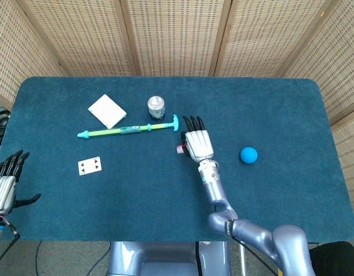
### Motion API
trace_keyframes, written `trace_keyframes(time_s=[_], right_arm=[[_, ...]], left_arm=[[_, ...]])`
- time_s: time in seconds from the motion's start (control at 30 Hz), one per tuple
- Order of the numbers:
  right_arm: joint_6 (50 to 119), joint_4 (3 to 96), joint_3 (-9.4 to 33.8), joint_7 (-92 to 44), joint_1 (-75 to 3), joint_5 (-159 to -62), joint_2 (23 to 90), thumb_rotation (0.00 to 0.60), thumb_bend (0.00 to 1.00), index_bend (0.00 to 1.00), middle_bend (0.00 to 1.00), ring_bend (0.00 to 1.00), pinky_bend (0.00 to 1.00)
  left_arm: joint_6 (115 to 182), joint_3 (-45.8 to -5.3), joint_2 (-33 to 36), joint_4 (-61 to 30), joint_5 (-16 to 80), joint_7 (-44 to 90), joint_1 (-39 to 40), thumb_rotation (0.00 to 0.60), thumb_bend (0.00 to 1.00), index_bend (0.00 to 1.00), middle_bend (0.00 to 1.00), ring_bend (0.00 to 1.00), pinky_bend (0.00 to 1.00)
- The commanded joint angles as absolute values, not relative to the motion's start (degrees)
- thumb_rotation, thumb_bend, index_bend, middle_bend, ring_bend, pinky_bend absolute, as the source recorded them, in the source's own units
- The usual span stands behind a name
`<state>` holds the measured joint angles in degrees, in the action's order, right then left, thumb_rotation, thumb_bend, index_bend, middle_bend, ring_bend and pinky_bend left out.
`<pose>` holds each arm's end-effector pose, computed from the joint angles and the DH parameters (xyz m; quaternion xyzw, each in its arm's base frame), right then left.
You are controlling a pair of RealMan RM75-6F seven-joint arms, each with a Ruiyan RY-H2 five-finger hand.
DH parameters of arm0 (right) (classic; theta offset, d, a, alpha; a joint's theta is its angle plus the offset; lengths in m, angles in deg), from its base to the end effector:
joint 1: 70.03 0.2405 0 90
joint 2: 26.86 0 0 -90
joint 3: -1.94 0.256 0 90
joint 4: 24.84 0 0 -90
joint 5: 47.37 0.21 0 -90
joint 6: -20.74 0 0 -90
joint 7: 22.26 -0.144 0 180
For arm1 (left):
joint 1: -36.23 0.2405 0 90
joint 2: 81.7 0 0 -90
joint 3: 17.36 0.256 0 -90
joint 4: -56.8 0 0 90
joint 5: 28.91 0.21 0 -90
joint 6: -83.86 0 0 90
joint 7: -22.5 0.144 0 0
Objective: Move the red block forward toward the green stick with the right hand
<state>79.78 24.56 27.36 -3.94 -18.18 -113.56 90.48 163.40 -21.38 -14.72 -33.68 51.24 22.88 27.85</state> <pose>-0.0874 -0.4038 -0.0833 0.6512 -0.3604 0.4508 0.4928 -0.3181 0.2043 0.1413 -0.5866 -0.4196 -0.3723 0.5841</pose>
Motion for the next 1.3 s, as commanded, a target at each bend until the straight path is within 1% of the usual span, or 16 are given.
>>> trace_keyframes(time_s=[0.03, 0.13, 0.23, 0.3, 0.43, 0.7, 0.8, 0.97, 1.13, 1.3], right_arm=[[82.68, 29.29, 27.23, -3.16, -20.53, -113.99, 86.84, 0.6, 0.57, 0.61, 0.14, 0.0, 0.03], [85.1, 34.41, 26.53, -2.82, -23.22, -114.34, 83.32, 0.6, 0.57, 0.61, 0.14, 0.0, 0.03], [87.1, 41.76, 25.75, -4.28, -27.11, -114.01, 78.84, 0.6, 0.57, 0.6, 0.13, 0.0, 0.03], [88.89, 46.55, 24.63, -4.81, -30.01, -114.34, 75.39, 0.6, 0.57, 0.6, 0.13, 0.0, 0.03], [92.94, 52.38, 22.52, -6.36, -34.8, -115.77, 70.52, 0.6, 0.56, 0.6, 0.13, 0.0, 0.02], [97.75, 66.91, 18.14, -17.5, -45.47, -117.3, 59.7, 0.6, 0.56, 0.61, 0.13, 0.0, 0.01], [99.87, 70.01, 15.62, -21.59, -48.8, -119.76, 57.15, 0.6, 0.56, 0.61, 0.13, 0.0, 0.0], [104.39, 73.01, 11.67, -31.29, -54.08, -124.4, 55.61, 0.6, 0.56, 0.61, 0.13, 0.0, 0.0], [104.69, 76.4, 8.01, -42.22, -57.28, -128.37, 52.57, 0.6, 0.56, 0.61, 0.13, 0.0, 0.0], [105.21, 79.16, 4.21, -48.42, -59.22, -133.42, 49.78, 0.6, 0.56, 0.61, 0.13, 0.0, 0.0]], left_arm=[[163.75, -21.28, -14.84, -33.97, 51.63, 22.86, 27.95, 0.6, 0.11, 0.0, 0.0, 0.0, 0.08], [164.16, -21.21, -14.99, -34.24, 52.0, 22.85, 28.08, 0.6, 0.11, 0.0, 0.0, 0.0, 0.08], [164.61, -21.08, -15.16, -34.56, 52.5, 22.82, 28.23, 0.6, 0.11, 0.0, 0.0, 0.0, 0.08], [164.86, -20.92, -15.23, -34.77, 52.93, 22.74, 28.31, 0.6, 0.11, 0.0, 0.0, 0.0, 0.08], [165.12, -20.76, -15.05, -34.74, 53.46, 22.86, 28.34, 0.6, 0.11, 0.0, 0.0, 0.0, 0.08], [166.5, -20.17, -14.65, -35.38, 55.09, 24.43, 28.73, 0.6, 0.11, 0.0, 0.0, 0.0, 0.08], [166.88, -19.86, -14.54, -35.67, 55.71, 24.91, 28.89, 0.6, 0.11, 0.0, 0.0, 0.0, 0.08], [168.37, -19.44, -14.43, -36.1, 57.52, 25.4, 29.26, 0.6, 0.11, 0.0, 0.0, 0.0, 0.08], [169.52, -18.96, -14.35, -36.39, 58.93, 25.81, 29.69, 0.6, 0.11, 0.0, 0.0, 0.0, 0.08], [169.84, -18.83, -14.29, -36.4, 59.47, 26.03, 29.77, 0.6, 0.11, 0.0, 0.0, 0.0, 0.08]])
